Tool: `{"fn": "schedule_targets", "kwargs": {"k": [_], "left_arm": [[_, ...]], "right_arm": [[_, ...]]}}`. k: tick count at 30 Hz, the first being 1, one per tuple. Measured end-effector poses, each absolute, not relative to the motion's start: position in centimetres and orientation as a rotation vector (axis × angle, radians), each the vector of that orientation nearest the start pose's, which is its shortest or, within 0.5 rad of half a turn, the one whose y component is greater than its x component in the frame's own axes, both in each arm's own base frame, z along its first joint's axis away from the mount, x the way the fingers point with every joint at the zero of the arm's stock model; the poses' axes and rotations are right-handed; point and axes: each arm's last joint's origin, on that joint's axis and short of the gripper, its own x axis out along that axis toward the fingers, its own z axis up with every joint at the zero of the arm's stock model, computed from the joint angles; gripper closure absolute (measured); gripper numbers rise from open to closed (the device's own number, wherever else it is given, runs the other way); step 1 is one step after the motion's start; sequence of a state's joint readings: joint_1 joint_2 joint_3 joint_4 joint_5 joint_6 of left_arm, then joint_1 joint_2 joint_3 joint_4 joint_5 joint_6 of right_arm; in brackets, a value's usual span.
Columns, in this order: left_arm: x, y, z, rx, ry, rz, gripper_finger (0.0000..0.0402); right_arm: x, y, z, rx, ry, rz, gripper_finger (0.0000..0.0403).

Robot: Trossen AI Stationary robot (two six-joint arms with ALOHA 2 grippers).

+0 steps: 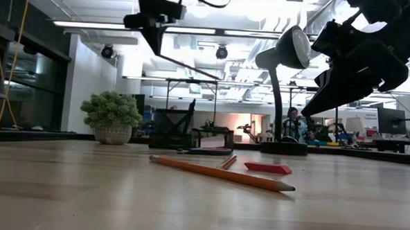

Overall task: Pick and place office supplies into organizer
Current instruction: Put the top pencil into the black desk organizer

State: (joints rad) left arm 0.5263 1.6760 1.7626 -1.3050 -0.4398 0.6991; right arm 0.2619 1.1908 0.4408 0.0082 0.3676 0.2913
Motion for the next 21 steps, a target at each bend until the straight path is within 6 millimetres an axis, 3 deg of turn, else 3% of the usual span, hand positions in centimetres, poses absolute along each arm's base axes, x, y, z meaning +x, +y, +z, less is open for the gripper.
{"fn": "schedule_targets", "kwargs": {"k": [8, 21], "left_arm": [[24.6, 18.9, 36.7, 0.63, 1.683, 0.34, 0.0401], [24.8, 19.4, 37.2, 0.989, 1.855, 0.201, 0.0401]], "right_arm": [[20.8, 4.5, 16.1, 0.049, 0.682, -0.202, 0.0396], [20.8, 4.5, 16.2, 0.049, 0.682, -0.202, 0.0396]]}}
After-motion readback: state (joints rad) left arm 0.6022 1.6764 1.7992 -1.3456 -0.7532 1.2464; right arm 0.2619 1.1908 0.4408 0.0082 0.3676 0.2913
